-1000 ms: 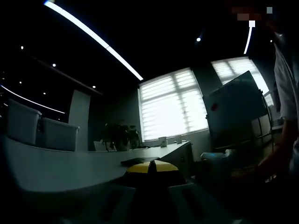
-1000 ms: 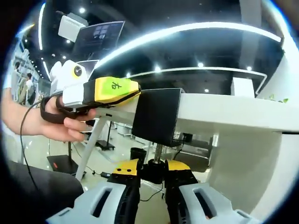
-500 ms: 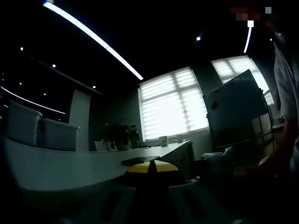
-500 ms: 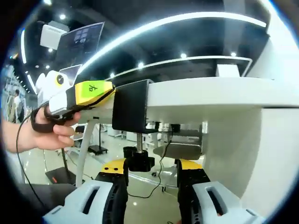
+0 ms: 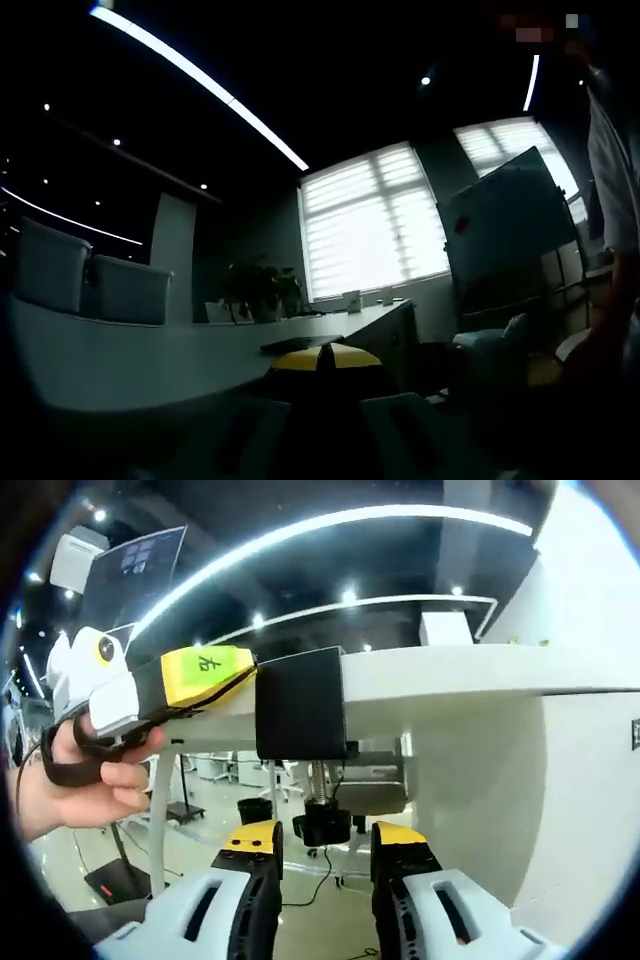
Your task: Clamp the fixed fixture on the desktop, loosen the retaining clip, secure it to the edge of the desk, and tighten the retaining clip.
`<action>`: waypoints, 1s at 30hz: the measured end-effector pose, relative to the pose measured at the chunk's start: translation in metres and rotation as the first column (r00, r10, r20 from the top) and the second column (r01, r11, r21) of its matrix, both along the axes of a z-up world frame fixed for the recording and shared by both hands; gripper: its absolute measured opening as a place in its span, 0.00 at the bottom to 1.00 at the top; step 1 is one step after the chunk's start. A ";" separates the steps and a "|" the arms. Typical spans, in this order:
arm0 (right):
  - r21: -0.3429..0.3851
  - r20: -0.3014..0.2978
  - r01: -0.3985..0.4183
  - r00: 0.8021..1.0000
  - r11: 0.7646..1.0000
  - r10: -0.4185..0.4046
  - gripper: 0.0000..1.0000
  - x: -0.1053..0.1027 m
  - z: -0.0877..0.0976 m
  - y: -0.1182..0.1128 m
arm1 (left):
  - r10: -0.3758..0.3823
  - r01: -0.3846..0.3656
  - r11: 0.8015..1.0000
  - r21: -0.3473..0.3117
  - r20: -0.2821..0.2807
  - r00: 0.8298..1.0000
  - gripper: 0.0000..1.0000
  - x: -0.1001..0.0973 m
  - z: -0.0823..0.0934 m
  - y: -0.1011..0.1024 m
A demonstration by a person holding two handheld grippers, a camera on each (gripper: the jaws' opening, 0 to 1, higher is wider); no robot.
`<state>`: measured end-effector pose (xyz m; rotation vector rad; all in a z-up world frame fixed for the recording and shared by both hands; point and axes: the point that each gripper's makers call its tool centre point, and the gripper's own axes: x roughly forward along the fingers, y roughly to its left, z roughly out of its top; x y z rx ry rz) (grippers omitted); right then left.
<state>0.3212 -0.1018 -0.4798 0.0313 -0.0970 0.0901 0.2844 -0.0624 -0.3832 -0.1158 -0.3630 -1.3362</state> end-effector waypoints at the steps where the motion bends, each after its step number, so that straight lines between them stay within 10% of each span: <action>1: -0.006 0.001 0.007 1.000 1.000 -0.007 0.32 0.001 0.000 0.000 | 0.000 0.000 1.000 0.001 0.002 1.000 0.01 0.000 0.000 0.000; 14: -0.090 0.042 0.000 0.999 0.996 0.003 0.23 0.005 0.007 0.001 | 0.007 -0.007 1.000 0.009 0.018 1.000 0.01 -0.003 0.001 0.001; 30: -0.175 0.036 -0.244 0.967 0.954 0.254 0.22 0.008 0.006 0.003 | 0.009 -0.009 1.000 0.012 0.018 1.000 0.01 -0.004 -0.001 0.001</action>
